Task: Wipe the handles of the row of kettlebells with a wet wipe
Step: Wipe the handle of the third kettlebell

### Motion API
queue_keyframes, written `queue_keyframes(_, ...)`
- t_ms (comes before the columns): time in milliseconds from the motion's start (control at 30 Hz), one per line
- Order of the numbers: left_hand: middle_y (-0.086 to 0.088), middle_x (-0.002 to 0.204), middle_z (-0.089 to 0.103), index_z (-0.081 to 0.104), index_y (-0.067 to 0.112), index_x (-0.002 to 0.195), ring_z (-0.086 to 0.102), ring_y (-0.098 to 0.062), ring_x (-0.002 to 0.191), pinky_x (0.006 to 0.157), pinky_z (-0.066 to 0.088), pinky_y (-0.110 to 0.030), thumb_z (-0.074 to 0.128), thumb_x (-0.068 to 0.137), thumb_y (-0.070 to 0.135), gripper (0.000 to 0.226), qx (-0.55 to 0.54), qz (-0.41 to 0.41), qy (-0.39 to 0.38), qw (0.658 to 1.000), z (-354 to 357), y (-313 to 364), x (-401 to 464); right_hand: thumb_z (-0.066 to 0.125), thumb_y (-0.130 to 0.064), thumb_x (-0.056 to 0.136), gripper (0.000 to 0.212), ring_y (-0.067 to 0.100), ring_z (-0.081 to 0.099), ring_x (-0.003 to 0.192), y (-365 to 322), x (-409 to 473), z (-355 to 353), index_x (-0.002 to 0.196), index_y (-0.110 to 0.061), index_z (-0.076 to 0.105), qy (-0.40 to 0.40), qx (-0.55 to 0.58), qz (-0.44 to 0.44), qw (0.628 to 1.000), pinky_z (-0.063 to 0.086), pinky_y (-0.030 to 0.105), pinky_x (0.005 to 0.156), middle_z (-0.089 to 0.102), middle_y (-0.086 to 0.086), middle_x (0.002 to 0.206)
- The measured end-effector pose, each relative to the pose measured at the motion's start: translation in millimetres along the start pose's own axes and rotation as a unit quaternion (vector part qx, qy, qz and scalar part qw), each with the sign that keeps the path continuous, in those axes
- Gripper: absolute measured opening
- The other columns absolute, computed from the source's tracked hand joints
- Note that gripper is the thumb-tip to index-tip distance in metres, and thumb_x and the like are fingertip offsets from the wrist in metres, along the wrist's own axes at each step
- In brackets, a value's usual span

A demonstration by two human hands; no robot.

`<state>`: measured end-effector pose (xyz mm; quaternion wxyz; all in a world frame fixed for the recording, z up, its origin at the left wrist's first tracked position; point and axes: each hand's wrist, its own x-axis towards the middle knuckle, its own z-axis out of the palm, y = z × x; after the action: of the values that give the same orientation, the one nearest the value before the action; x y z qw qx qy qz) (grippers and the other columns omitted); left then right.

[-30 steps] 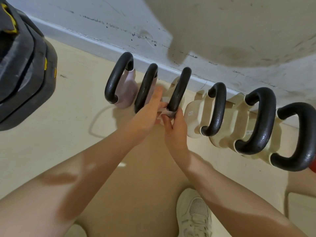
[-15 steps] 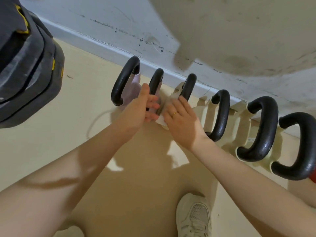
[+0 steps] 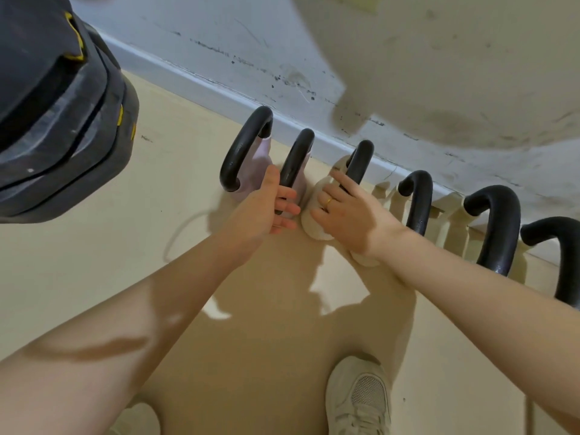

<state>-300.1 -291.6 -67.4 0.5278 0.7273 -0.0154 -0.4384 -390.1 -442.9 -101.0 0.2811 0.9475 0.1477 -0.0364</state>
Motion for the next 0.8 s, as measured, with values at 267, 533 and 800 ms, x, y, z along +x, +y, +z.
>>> queue_keyframes(267,-0.001,0.084,0.067,0.059,0.024,0.088,0.062,-0.020,0.078,0.085,0.047,-0.034,0.016,0.095,0.052,0.051,0.005,-0.008,-0.013,1.000,6.6,-5.7,-5.5,0.048,-0.005,0.081,0.028,0.035,0.059,0.101,19.1,-21.6,0.9,0.098,-0.011,0.069,0.124,0.097,0.033,0.987,0.020,0.044,0.111,0.067,0.009,0.097)
queue_keyframes(533,-0.005,0.090,0.069,0.061,0.019,0.096,0.063,-0.023,0.082,0.086,0.048,-0.038,0.020,0.096,0.050,0.051,0.024,0.006,-0.025,0.999,24.4,-8.5,-1.7,0.062,-0.022,0.081,0.033,0.035,0.038,0.134,17.8,-5.1,-5.6,0.114,-0.015,0.064,-0.002,0.103,0.108,0.989,0.017,0.045,0.115,0.047,0.011,0.143)
queue_keyframes(800,-0.002,0.094,0.064,0.059,0.017,0.100,0.057,-0.017,0.082,0.072,0.043,-0.024,0.037,0.097,0.020,0.022,0.045,0.055,-0.032,0.997,29.5,-10.9,0.2,0.066,-0.009,0.070,0.038,0.030,0.058,0.116,36.5,-15.9,20.3,0.108,-0.012,0.065,0.039,0.130,0.032,0.990,0.023,0.041,0.107,0.068,0.008,0.110)
